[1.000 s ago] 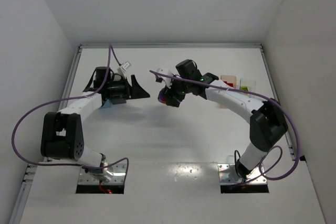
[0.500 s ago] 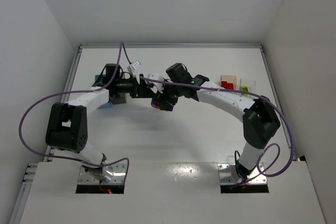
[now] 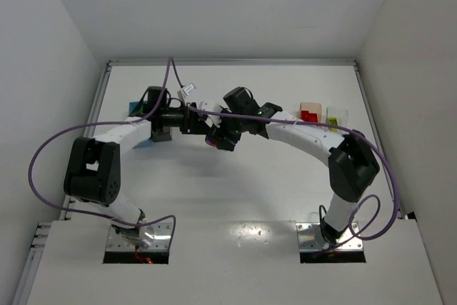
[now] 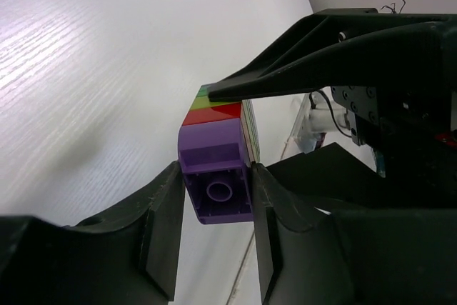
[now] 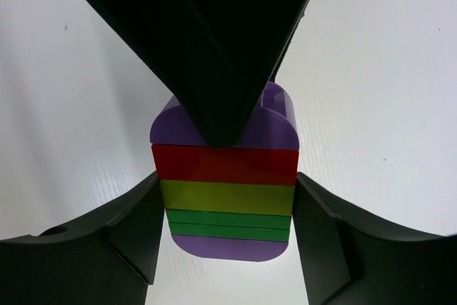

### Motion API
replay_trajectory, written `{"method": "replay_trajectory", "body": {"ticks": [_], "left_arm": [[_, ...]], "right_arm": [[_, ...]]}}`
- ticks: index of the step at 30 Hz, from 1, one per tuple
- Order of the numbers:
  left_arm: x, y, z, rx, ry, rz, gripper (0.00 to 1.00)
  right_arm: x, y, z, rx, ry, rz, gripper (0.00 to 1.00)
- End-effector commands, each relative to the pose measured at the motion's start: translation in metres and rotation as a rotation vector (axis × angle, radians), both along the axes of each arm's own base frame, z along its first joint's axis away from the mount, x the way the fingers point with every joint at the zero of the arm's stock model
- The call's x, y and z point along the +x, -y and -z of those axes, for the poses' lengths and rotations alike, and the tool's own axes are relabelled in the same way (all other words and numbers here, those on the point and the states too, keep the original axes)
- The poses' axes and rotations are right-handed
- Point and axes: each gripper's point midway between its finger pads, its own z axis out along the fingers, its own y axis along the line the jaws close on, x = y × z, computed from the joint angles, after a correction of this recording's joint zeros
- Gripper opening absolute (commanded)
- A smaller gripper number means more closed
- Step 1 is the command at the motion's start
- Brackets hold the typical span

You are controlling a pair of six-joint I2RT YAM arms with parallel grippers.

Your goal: Sort the legos into containers by color

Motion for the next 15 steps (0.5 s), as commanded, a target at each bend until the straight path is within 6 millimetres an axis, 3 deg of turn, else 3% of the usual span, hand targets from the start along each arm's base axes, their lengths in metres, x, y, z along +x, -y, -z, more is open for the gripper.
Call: {"method": "replay_trajectory", "body": {"ticks": [1,3,7,8,10,15], "left_arm": [[0.001,-0.005,-0.031,-0.05,0.137,0.053,0.13],[0.008,-0.018,-0.037,-0.043,0.154,0.007,0.12],[0.033,-0.065,-0.043,-0.045,0.161,-0.121,0.1],[0.034,-0.072,-0.043,-0.05,0.152,-0.134,0.1],[0.046,-0.095,-0.055,-0.052,0.184,-0.191,0.1],[0.059,-0.138,-0.058,0.031,0.216,-0.297,0.1]], "right_arm": [[0.01,0.004,-0.007,0.02,0.053,0.024,0.25],[0.009,0.011,-0.009,0.011,0.079,0.032,0.24],[0.002,0.026,0.001,-0.017,0.069,0.04,0.21],[0.004,0.029,-0.005,-0.008,0.079,0.05,0.21],[-0.001,0.034,0.002,-0.02,0.065,0.049,0.2],[0.002,0.044,0.002,-0.026,0.069,0.075,0.2]]}}
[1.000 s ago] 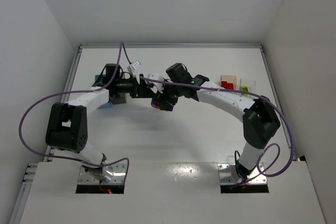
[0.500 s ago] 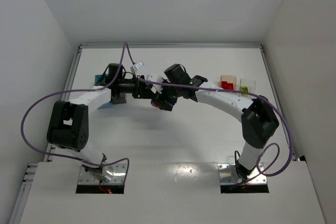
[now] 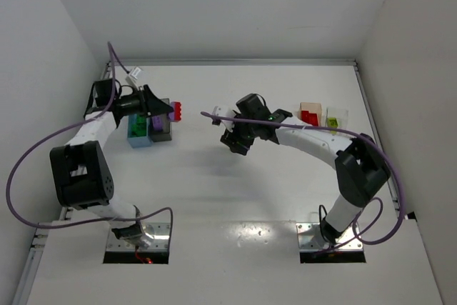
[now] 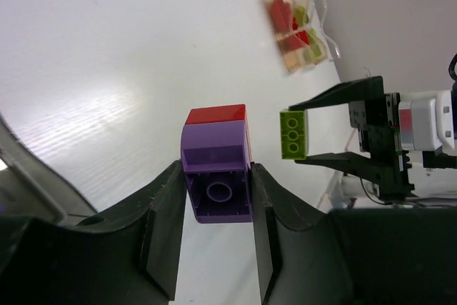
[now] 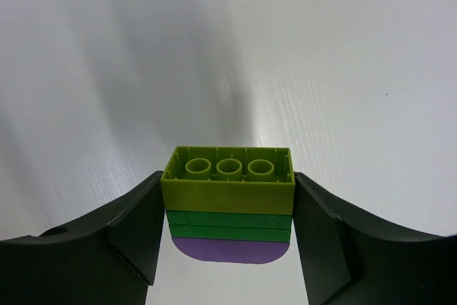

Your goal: Sort the legos into containers by color

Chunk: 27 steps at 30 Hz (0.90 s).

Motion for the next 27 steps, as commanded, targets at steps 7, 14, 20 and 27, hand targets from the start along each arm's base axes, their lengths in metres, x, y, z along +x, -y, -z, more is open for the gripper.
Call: {"method": "replay_trajectory", "body": {"ticks": [7,14,20,27], "left_arm": [[-0.012,-0.014,-0.015,0.101,0.1,0.026,0.1],[-0.037,0.018,-0.018,0.07,0.141,0.15,0.1],[-0.057,0.042,-0.024,0.056,0.186,0.255,0.1],[-0.085,0.074,-0.014,0.093,0.221,0.363,0.1]], "right_arm": [[0.009,-0.001,-0.017,0.04,0.036,0.024,0.2],[-0.003,-0.003,0.02,0.148,-0.333,0.151,0.2],[0.008,0.006,0.051,0.132,-0.415,0.245,0.34],[0.024,-0.006,0.019,0.259,-0.424,0.235,0.56]]}}
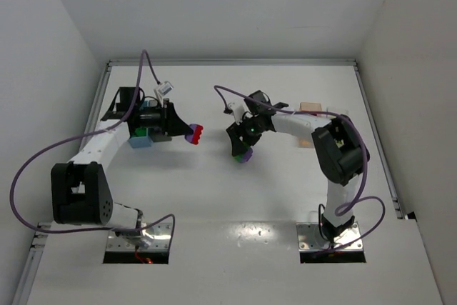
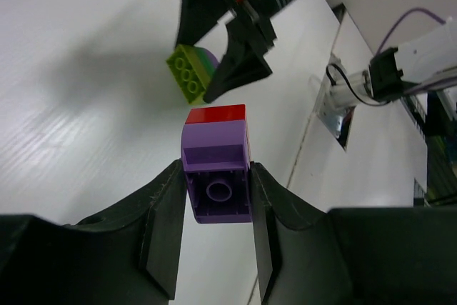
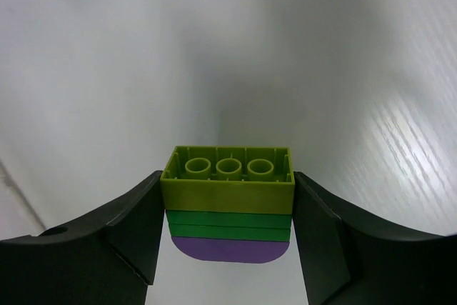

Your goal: Sort the legos into containers by color

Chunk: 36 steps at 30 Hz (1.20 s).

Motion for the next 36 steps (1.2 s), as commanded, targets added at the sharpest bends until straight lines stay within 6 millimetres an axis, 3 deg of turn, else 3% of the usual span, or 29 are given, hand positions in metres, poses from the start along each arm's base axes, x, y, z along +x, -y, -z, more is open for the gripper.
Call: {"method": "replay_trajectory", "body": {"ticks": [1,3,5,13,18,21,31,36], "left_arm": [[-0.018,0.015,-0.006,0.006,0.107,0.09,0.1],[-0.024,0.019,-0.006,0.001,0.12,0.114,0.1],[-0.029,0.02,-0.008,-0.013,0.136,0.134,0.1],[-0.02,0.021,-0.019,-0.022,0.159,0.138,0.1],[-0.017,0.026,-0.027,-0.052,0.173,0.154,0.1],[-0.026,0.036,-0.033,-0.124,0.146,0.238,0.1],[-0.035,0.058,-0.038,-0.159,0.115,0.328,0.1],[-0.034,0.061,-0.038,-0.159,0.113,0.337,0.1]], "right_arm": [[0.017,-0.032,-0.064,0.237,0.042,-0.032,0.62],[0.014,-0.041,-0.095,0.346,0.069,-0.071,0.7],[-0.002,-0.049,-0.119,0.467,0.039,-0.152,0.77],[-0.014,-0.052,-0.131,0.525,0.009,-0.21,0.82],[-0.042,-0.064,-0.165,0.693,-0.041,-0.32,0.82],[-0.047,-0.072,-0.165,0.749,-0.083,-0.34,0.81],[-0.036,-0.095,-0.185,0.805,-0.062,-0.378,0.8],[-0.033,-0.1,-0.177,0.794,-0.081,-0.37,0.77]]}}
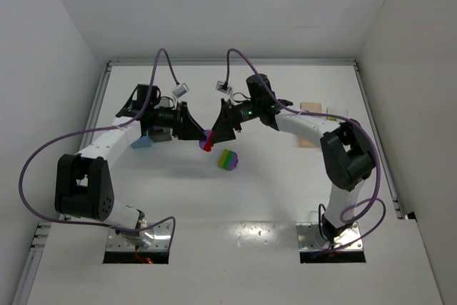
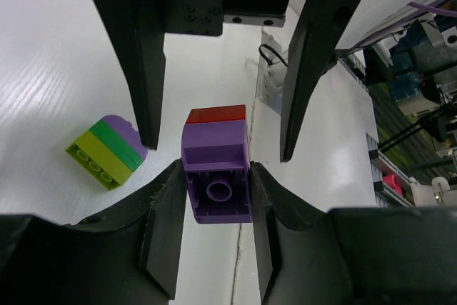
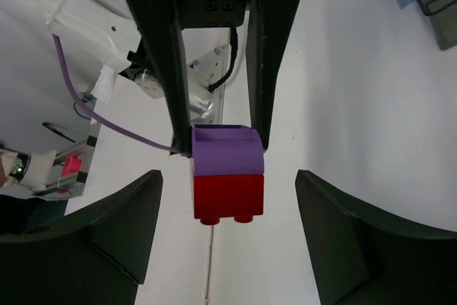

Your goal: Sort the legos into containers by color

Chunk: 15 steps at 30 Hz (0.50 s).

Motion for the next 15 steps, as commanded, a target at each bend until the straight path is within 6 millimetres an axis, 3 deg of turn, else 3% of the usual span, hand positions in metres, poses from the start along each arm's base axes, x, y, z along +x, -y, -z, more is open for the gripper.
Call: {"method": "replay_trajectory", "body": {"ticks": [1,3,4,10,15], "left_arm": [[0.003,0.006,-0.021,-0.044,0.09,0.051,0.1],[0.003,0.006,-0.021,-0.044,0.09,0.051,0.1],[0.003,0.006,-0.021,-0.044,0.09,0.051,0.1],[0.003,0.006,-0.02,-0.044,0.099,0.052,0.1],[0.021,-0.007,-0.011,-0.001,0.106,-0.031,0.1]], "right_arm": [[0.001,-0.012,-0.018,0.061,0.068,-0.047,0.74],[0.001,-0.012,-0.018,0.061,0.068,-0.048,0.64],[0.001,-0.012,-0.018,0.061,0.068,-0.048,0.53],[-0.004,-0.008,-0.01,0.045,0.076,-0.057,0.24],[-0.01,0.0,-0.01,0.042,0.07,-0.068,0.12]]}}
